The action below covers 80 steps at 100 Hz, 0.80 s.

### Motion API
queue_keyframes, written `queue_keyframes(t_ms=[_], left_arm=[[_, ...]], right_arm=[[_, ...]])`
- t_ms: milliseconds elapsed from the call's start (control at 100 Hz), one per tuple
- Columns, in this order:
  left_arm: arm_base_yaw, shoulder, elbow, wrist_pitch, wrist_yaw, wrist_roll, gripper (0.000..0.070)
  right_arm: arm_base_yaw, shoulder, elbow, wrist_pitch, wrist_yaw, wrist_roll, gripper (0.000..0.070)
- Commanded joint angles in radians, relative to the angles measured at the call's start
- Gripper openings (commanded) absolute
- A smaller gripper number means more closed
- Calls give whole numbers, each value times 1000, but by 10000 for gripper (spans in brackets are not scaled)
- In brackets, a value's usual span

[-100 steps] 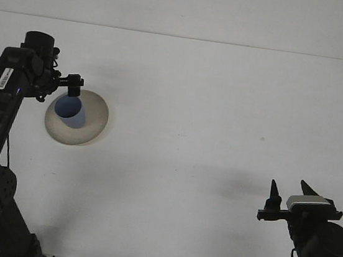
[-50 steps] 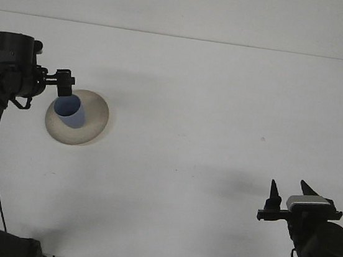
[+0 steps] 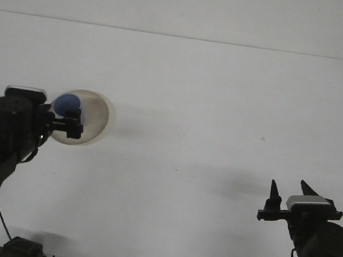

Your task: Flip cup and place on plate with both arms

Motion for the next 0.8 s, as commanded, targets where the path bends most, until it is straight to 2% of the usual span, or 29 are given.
queue_keyframes(t_ms=[0,310,670,720,790], left_arm=[[-11,-59,-107,63,3,24,544],[-17,-360,-472,249,-26,49,544],[-17,-473,-506,261,-52,45,536],[-17,-473,-506,262,-52,45,517],[-17,-473,-506,261,-52,45,415]], right_arm=[[1,3,8,8,0,6,484],[1,3,8,8,0,6,484],[1,3,8,13,-1,6,484],[1,3,8,12,-1,6,484],[1,3,8,12,-1,6,480]])
